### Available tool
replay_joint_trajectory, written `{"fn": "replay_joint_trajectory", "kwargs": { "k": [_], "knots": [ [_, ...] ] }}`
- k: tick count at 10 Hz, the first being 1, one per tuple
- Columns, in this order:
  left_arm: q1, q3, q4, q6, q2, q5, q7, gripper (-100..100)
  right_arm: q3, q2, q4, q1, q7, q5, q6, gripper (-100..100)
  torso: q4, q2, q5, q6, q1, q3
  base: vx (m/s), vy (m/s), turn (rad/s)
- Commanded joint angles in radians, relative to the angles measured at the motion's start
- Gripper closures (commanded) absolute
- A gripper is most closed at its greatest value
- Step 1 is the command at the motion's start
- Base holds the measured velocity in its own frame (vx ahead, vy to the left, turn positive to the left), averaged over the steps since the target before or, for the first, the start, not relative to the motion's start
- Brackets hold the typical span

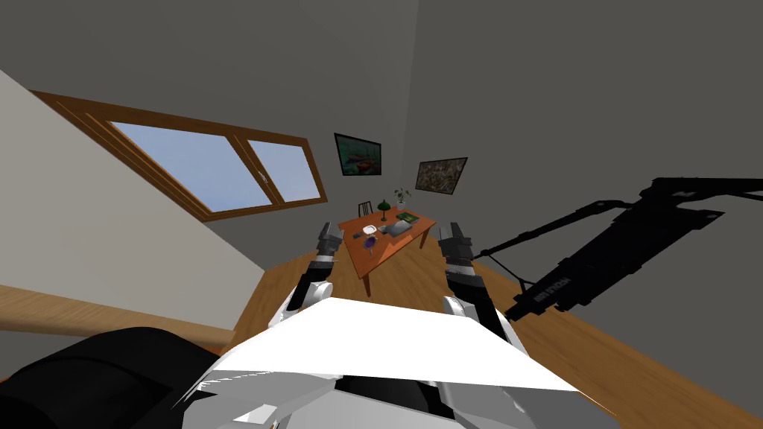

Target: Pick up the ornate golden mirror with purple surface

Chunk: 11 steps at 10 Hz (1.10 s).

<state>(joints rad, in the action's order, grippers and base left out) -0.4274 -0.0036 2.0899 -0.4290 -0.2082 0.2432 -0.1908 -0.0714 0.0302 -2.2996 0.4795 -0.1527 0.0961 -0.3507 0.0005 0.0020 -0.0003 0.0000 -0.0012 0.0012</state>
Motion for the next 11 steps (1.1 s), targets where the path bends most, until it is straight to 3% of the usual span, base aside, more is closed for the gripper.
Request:
{"fn": "replay_joint_trajectory", "kwargs": {
  "k": [1,2,3,5,6,8,9,10,11],
  "knots": [
    [0.009,0.000,-0.019,0.042,-0.025,0.041,-0.018,-100,0.000,0.000,0.000,0.000,0.000,0.000,0.000,0,0.000,0.000,0.000,0.000,0.000,0.000,-0.025,-0.017,-0.008],
    [0.018,0.001,-0.038,0.074,-0.046,0.074,-0.036,-100,0.000,0.000,0.000,0.000,0.000,0.000,0.000,0,0.000,0.000,0.000,0.000,0.000,0.000,-0.036,-0.025,-0.016],
    [0.018,0.001,-0.038,0.076,-0.046,0.079,-0.036,-100,0.000,0.000,0.000,0.000,0.000,0.000,0.000,0,0.000,0.000,0.000,0.000,0.000,0.000,-0.024,-0.018,-0.005],
    [0.038,0.004,-0.080,0.139,-0.090,0.147,-0.073,-100,0.000,0.000,0.000,0.000,0.000,0.000,0.000,0,0.000,-0.001,0.000,0.000,0.000,0.000,-0.024,-0.020,-0.014],
    [0.038,0.004,-0.080,0.149,-0.090,0.159,-0.073,-100,0.000,0.000,0.000,0.000,0.000,0.000,0.000,0,0.000,0.000,0.000,0.000,0.000,0.000,-0.022,-0.019,-0.007],
    [0.058,0.006,-0.124,0.219,-0.134,0.225,-0.110,-100,0.000,0.000,0.000,0.000,0.000,0.000,0.000,0,0.000,-0.001,0.000,0.000,0.000,0.000,-0.024,-0.023,-0.019],
    [0.058,0.006,-0.124,0.229,-0.134,0.244,-0.110,-100,0.000,0.000,0.000,0.000,0.000,0.000,0.000,0,0.000,-0.001,0.000,0.000,0.000,0.000,-0.017,-0.021,-0.010],
    [0.069,0.007,-0.147,0.271,-0.158,0.280,-0.128,-100,0.000,0.000,0.000,0.000,0.000,0.000,0.000,0,0.000,-0.001,0.000,0.000,0.000,0.000,-0.011,-0.025,-0.018],
    [0.069,0.007,-0.147,0.272,-0.158,0.288,-0.128,-100,0.000,0.000,0.000,0.000,0.000,0.000,0.000,0,0.000,-0.001,0.000,0.000,0.000,-0.001,-0.009,-0.022,-0.009]
  ]
}}
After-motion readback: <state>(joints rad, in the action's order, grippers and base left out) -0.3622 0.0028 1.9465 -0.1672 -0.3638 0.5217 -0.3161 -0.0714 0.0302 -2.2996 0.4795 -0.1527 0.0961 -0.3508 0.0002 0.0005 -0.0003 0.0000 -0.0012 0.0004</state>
